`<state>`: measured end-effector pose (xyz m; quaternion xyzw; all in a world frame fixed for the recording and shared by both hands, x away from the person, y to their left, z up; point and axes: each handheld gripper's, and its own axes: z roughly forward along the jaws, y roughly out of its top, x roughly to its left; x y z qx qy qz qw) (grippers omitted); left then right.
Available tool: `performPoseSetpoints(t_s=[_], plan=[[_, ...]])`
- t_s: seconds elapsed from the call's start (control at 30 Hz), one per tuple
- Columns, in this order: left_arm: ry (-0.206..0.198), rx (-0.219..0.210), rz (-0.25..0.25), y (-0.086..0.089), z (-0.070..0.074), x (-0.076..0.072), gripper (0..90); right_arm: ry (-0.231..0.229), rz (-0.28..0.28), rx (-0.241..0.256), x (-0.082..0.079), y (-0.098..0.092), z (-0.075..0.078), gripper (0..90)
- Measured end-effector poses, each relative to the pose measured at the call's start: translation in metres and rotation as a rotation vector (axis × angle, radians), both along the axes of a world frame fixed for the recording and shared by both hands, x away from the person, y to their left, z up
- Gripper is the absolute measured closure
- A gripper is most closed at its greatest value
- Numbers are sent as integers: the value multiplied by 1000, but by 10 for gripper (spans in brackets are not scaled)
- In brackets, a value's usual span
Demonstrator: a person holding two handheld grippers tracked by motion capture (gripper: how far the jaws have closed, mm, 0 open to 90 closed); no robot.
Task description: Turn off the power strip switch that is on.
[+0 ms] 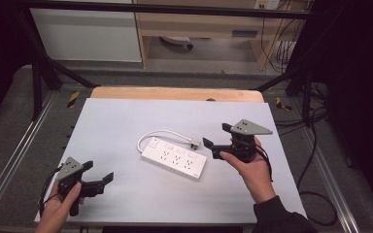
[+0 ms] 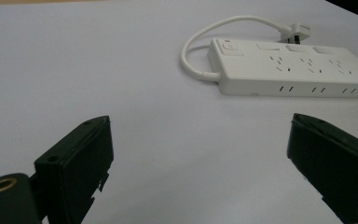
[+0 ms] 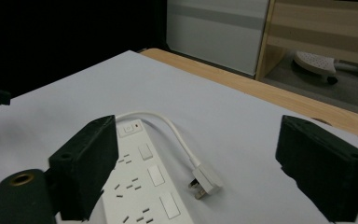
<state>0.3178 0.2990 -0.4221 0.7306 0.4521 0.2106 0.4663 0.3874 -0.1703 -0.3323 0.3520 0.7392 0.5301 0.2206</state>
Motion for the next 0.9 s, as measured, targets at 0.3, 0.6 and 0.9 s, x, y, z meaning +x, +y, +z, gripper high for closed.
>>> performPoseSetpoints(t_s=[0.3, 0.6, 0.9], plan=[[0, -1, -1, 0, 0, 0, 71, -18, 15, 14, 9, 8, 1, 369], [0, 3, 10, 1, 0, 0, 75, -54, 22, -4, 14, 20, -2, 619], [-1, 2, 5, 0, 0, 0, 75, -77, 37, 5, 22, 29, -6, 782]])
